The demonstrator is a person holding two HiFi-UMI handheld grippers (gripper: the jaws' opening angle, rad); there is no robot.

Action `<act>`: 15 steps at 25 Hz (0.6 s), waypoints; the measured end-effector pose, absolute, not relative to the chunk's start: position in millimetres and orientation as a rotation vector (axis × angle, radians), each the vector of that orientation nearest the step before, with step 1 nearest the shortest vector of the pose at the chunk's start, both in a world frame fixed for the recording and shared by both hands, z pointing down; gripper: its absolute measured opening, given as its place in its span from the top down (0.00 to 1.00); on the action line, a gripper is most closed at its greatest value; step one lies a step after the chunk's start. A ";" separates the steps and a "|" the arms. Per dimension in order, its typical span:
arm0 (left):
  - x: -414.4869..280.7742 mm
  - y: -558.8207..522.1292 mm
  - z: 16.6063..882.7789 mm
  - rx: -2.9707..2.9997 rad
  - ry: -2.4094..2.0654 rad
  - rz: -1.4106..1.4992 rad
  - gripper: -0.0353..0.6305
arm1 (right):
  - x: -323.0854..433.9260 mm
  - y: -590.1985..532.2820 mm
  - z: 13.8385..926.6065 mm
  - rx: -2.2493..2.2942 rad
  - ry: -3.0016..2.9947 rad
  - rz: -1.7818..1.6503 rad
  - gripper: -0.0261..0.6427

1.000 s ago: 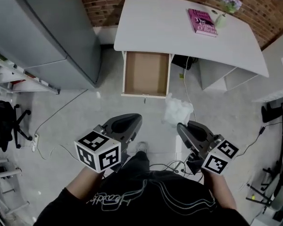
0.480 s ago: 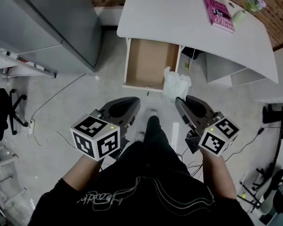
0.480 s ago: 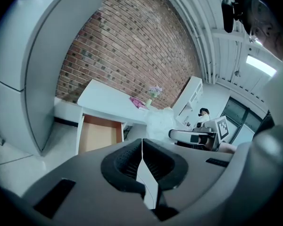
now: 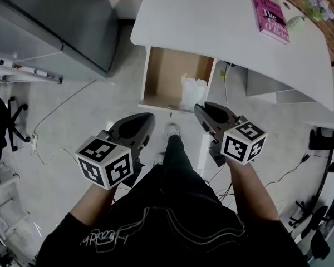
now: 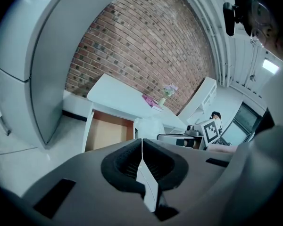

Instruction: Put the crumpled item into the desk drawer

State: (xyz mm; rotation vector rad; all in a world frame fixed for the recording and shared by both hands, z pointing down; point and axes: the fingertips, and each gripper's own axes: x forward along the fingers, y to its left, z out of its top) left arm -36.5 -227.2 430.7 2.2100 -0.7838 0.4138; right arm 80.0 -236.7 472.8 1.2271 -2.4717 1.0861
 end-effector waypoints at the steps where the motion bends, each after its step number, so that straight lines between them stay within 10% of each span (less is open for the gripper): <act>1: -35.6 -234.1 436.6 2.198 -0.786 0.412 0.91 | 81.0 -245.7 481.6 1.216 -2.466 1.098 0.86; 15: -43.7 -305.7 515.0 2.060 -0.830 0.434 0.91 | 63.1 -341.2 636.5 1.091 -2.263 1.212 0.86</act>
